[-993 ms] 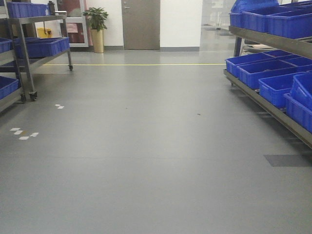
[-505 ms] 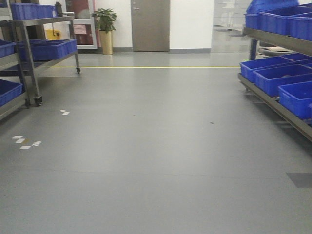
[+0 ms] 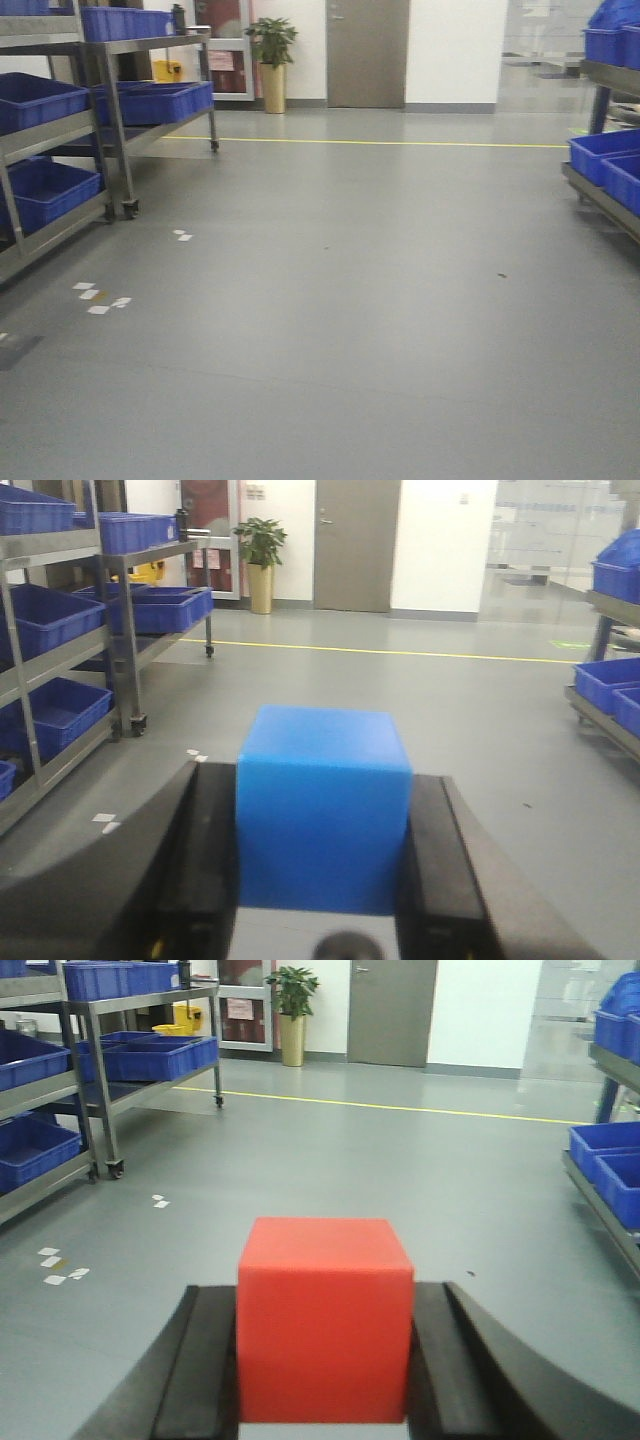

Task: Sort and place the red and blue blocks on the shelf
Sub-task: 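Drive the base along the aisle carrying both cubes, then turn the base toward the shelf of blue bins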

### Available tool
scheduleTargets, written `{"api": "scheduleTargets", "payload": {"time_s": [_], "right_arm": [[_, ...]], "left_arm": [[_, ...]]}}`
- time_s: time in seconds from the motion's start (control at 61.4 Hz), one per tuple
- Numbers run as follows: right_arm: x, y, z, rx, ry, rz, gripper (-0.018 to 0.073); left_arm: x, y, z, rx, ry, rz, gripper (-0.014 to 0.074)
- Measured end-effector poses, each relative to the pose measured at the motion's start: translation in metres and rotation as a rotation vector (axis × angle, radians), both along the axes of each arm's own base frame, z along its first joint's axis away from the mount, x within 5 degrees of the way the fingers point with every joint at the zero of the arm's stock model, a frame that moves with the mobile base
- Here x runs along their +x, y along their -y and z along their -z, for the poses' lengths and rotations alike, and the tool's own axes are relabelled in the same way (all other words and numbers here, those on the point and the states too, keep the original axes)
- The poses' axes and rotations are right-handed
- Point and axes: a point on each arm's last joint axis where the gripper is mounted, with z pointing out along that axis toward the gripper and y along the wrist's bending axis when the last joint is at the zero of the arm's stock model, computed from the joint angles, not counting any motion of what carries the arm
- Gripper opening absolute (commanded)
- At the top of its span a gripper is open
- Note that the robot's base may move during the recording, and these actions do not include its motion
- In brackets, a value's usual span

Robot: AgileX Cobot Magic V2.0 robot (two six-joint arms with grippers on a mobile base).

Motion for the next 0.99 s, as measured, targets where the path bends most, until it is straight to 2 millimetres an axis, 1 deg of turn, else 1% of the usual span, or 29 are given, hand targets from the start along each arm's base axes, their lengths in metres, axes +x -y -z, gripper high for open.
{"api": "scheduleTargets", "payload": {"time_s": [0.993], "right_arm": [[0.0000,0.0000,0.0000,0.000,0.000,0.000,0.0068]], "left_arm": [[0.0000,0.0000,0.0000,0.000,0.000,0.000,0.0122]]}}
